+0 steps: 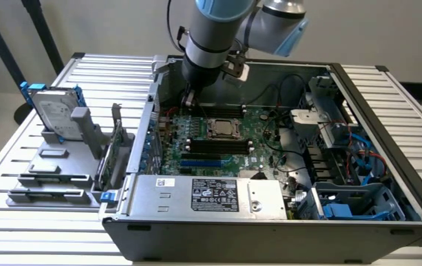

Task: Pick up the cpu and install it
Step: 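Install the first cpu locking lever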

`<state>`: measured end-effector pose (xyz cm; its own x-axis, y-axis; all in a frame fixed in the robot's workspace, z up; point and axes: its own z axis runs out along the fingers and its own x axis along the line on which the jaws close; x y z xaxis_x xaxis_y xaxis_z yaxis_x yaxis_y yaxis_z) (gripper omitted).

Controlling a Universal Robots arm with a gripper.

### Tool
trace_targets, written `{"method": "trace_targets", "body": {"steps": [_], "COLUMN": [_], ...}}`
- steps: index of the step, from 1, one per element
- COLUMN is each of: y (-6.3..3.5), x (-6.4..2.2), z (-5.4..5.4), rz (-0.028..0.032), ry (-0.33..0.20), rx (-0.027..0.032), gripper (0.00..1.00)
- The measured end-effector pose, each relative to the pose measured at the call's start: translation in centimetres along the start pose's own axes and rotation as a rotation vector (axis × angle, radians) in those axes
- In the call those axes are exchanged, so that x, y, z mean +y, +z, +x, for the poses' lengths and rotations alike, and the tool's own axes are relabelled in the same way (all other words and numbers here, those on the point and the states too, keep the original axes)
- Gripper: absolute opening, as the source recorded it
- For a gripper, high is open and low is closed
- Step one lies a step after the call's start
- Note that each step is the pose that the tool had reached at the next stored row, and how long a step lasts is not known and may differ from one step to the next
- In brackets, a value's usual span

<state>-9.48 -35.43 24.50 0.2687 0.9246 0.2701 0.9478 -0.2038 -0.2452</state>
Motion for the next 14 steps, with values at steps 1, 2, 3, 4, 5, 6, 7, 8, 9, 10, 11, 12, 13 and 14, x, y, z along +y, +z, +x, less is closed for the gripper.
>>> {"method": "trace_targets", "body": {"steps": [1,2,3,4,5,6,7,8,9,10,11,12,13,14], "y": [-0.01,-0.01,-0.01,-0.02,-0.02,-0.01,-0.01,0.00,0.02,0.05,0.07,0.07,0.07,0.07], "x": [-0.01,-0.01,-0.01,-0.01,0.00,-0.02,-0.05,-0.13,-0.24,-0.36,-0.45,-0.50,-0.50,-0.50], "z": [0.00,0.00,0.00,0.00,0.00,0.00,-0.01,-0.03,-0.06,-0.10,-0.12,-0.13,-0.13,-0.13], "rz": [-0.0012,-0.0022,-0.0031,-0.0037,-0.0032,-0.0023,-0.0014,-0.0007,-0.0010,-0.0022,-0.0038,-0.0065,-0.0108,-0.0152], "ry": [0.006,0.012,0.018,0.023,0.026,0.029,0.033,0.036,0.041,0.046,0.053,0.062,0.075,0.088], "rx": [0.0063,0.0138,0.0213,0.0291,0.0387,0.0488,0.0584,0.0673,0.0734,0.0777,0.0810,0.0839,0.0873,0.0910], "gripper": [0.11,0.11,0.11,0.11,0.11,0.11,0.11,0.11,0.11,0.11,0.11,0.11,0.11,0.11]}}
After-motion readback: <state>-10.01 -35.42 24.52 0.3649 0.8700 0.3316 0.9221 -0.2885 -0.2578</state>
